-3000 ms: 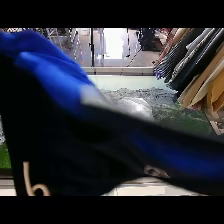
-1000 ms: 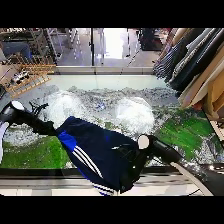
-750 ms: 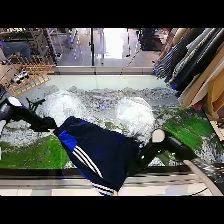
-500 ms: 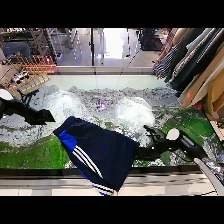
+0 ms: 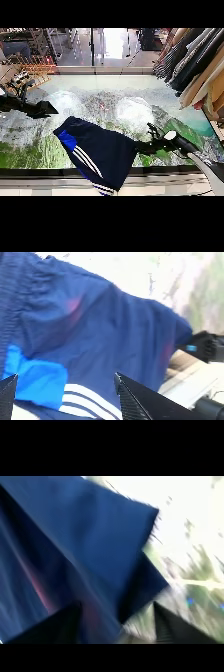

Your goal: Fold the clothes and pants, and hang the long-sleeved shirts on hangers.

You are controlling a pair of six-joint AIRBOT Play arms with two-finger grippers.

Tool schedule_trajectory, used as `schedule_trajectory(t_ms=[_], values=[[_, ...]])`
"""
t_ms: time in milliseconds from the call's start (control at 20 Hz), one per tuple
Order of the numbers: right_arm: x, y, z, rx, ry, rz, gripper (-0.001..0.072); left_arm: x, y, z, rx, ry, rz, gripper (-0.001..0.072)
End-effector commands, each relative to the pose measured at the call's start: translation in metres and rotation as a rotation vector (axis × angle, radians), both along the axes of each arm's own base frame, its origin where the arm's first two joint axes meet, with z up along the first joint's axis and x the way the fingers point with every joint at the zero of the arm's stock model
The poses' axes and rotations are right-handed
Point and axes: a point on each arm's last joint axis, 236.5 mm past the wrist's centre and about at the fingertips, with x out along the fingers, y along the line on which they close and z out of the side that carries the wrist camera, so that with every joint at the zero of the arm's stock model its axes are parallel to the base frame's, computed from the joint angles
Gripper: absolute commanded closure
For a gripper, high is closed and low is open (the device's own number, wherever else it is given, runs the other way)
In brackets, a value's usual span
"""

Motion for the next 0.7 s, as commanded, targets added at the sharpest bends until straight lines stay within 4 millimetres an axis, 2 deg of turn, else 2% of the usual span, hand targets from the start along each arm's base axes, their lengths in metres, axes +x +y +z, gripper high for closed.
schedule_trajectory(t_ms=[0, 50, 100, 200, 300, 350, 400, 500, 600, 650], values=[[0.046, -0.002, -0.011, -0.035, -0.141, -0.081, 0.0585, 0.001, -0.012, 0.008, -0.037, -0.014, -0.014, 0.0058], [0.061, -0.004, -0.005, -0.049, -0.189, -0.082, 0.0694, 0.000, -0.015, 0.008, -0.037, -0.014, -0.020, 0.0058], [0.083, -0.012, 0.003, -0.086, -0.258, -0.085, 0.0703, 0.000, -0.018, 0.007, -0.037, -0.013, -0.029, 0.0060], [0.144, -0.045, 0.030, -0.210, -0.435, -0.143, 0.0704, -0.002, -0.027, 0.006, -0.038, -0.010, -0.049, 0.0161], [0.204, -0.070, 0.058, -0.280, -0.583, -0.205, 0.0702, -0.003, -0.042, 0.002, -0.039, -0.006, -0.080, 0.0161], [0.229, -0.076, 0.066, -0.280, -0.617, -0.230, 0.0699, 0.000, -0.051, -0.002, -0.038, -0.008, -0.091, 0.0161], [0.252, -0.078, 0.073, -0.270, -0.636, -0.238, 0.0648, 0.004, -0.060, -0.008, -0.038, -0.013, -0.094, 0.0159], [0.273, -0.076, 0.087, -0.222, -0.615, -0.195, 0.0189, 0.012, -0.071, -0.025, -0.029, -0.009, -0.091, 0.0152], [0.261, -0.089, 0.102, -0.175, -0.540, -0.163, 0.0198, 0.005, -0.059, -0.054, 0.053, 0.086, -0.076, 0.0063], [0.247, -0.101, 0.103, -0.161, -0.491, -0.155, 0.0215, -0.001, -0.046, -0.071, 0.112, 0.141, -0.052, 0.0063]])
